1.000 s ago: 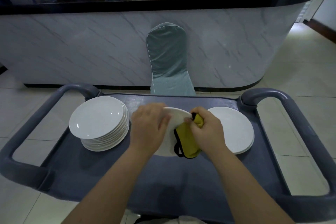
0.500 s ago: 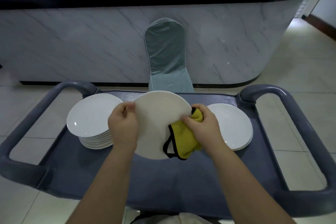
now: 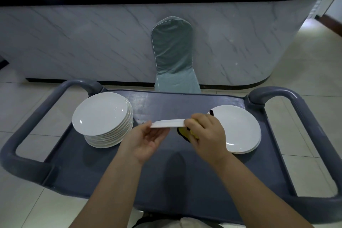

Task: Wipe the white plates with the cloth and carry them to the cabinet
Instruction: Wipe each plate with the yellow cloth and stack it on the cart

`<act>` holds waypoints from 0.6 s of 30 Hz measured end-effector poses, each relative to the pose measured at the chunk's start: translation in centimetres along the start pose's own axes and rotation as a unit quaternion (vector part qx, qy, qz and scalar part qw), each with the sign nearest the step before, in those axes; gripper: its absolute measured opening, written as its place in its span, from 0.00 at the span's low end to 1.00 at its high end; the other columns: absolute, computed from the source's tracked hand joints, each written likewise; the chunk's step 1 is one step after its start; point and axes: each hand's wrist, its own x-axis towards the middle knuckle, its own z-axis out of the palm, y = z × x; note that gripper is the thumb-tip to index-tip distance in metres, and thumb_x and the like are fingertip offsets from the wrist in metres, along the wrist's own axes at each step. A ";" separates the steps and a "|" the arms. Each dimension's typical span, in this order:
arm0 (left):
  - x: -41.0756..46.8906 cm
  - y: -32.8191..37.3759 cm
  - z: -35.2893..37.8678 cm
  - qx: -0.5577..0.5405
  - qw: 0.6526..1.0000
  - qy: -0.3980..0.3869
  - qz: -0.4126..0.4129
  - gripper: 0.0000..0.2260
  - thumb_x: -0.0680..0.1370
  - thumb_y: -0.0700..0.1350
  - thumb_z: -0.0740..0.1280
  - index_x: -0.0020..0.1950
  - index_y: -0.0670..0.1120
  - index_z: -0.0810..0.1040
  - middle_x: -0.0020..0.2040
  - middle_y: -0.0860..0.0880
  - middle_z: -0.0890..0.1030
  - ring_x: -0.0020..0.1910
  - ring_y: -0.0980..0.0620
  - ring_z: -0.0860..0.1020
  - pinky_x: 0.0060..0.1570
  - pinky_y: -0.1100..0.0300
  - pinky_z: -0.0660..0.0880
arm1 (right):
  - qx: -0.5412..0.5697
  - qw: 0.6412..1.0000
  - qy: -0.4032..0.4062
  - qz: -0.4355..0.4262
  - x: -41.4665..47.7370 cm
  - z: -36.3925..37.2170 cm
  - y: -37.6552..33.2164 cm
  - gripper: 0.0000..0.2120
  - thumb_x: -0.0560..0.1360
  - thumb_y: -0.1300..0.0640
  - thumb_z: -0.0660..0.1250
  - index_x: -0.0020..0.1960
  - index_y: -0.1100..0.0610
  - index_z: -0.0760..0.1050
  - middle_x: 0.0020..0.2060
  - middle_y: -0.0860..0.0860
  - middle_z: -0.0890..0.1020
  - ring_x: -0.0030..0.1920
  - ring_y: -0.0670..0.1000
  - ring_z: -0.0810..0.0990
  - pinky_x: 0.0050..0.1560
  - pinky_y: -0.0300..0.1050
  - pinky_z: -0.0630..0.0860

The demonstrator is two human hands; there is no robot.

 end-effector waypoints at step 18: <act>1.2 -2.4 -3.1 0.118 0.974 -0.082 0.176 0.12 0.81 0.34 0.57 0.57 0.45 0.76 0.52 0.45 0.83 0.46 0.50 0.83 0.39 0.56 0.82 | 0.201 0.959 -0.012 0.199 6.0 -0.7 -0.9 0.23 0.72 0.50 0.72 0.64 0.54 0.71 0.58 0.47 0.74 0.58 0.46 0.72 0.61 0.38 0.68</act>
